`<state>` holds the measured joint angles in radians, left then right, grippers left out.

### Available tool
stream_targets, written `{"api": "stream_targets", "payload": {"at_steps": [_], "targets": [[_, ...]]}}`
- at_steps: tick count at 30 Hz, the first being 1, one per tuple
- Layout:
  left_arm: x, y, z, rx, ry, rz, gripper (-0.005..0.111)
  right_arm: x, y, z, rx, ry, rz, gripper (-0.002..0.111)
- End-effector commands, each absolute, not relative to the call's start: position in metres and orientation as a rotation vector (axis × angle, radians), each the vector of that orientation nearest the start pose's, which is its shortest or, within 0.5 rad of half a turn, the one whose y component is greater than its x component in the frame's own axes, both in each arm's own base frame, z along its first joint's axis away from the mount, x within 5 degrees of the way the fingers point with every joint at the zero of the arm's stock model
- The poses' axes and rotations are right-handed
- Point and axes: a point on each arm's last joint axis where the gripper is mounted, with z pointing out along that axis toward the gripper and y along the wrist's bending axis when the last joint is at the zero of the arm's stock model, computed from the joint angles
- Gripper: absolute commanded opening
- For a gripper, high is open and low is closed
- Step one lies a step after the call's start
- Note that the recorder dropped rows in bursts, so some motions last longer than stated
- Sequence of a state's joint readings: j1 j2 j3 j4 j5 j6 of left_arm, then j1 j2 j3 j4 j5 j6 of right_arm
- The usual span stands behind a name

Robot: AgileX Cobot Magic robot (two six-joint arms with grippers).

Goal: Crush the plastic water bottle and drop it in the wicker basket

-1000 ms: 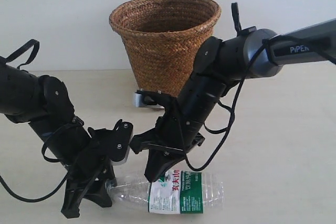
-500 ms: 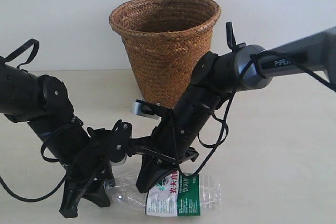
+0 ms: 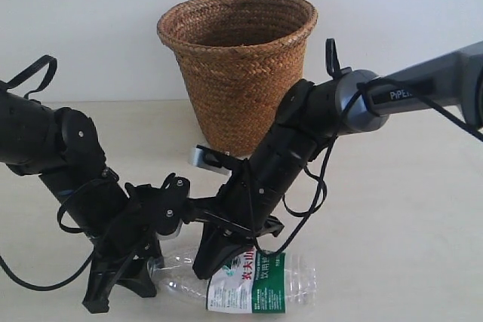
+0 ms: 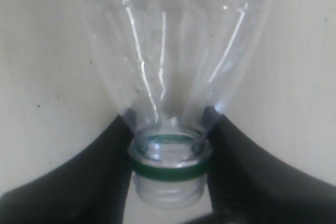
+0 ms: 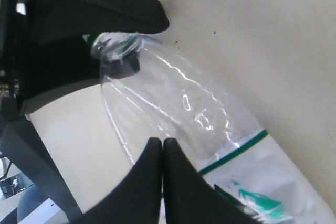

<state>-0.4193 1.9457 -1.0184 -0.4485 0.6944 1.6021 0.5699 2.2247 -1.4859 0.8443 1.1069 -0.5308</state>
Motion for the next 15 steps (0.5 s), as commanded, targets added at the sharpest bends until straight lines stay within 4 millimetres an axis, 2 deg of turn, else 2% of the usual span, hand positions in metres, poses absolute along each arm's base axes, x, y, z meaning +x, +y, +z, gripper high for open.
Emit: {"api": "stream_targets", "payload": {"at_steps": [1,6,11,13,15], "targets": [[0.293,-0.161,0.114,-2.427,-2.292,0.390,0.004,0.317,0.270,0.134,-1.092,2.868,1.000,0.000],[0.293,-0.161,0.114,-2.415,-2.303,0.392,0.004,0.311,0.267,0.178,-1.218,2.711,1.013,0.000],[0.293,-0.161,0.114,-2.415,-2.303,0.392,0.004,0.297,0.260,0.218,-1.625,2.357,1.005,0.000],[0.293,-0.161,0.114,-2.415,-2.303,0.392,0.004,0.291,0.257,0.226,-1.799,2.205,0.977,0.000],[0.293,-0.161,0.114,-2.415,-2.303,0.392,0.004,0.292,0.256,0.228,-1.833,2.154,0.947,0.000]]}}
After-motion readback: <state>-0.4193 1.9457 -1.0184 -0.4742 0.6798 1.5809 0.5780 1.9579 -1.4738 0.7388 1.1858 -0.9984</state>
